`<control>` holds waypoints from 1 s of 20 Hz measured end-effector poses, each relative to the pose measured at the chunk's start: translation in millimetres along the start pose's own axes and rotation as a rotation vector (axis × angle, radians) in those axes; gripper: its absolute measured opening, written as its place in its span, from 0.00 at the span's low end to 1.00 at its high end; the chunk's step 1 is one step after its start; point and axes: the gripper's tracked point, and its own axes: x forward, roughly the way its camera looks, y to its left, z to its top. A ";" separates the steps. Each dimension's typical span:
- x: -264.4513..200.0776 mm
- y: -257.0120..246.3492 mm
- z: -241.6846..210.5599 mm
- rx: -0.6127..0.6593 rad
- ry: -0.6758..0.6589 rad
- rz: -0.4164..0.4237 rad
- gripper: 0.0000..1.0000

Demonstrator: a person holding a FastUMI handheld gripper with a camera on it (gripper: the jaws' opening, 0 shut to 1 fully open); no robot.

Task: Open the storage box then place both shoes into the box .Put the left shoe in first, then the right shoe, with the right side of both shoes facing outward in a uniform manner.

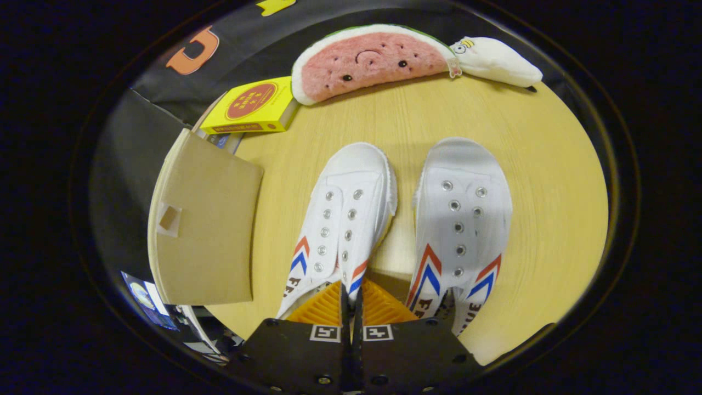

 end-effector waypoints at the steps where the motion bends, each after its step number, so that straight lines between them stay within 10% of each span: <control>1: -6.4 3.1 -2.7 0.013 -0.004 0.014 0.00; 12: -133.6 131.6 25.0 -0.044 -0.212 0.118 0.00; 20: -86.3 273.4 19.4 -0.131 -0.251 0.124 0.00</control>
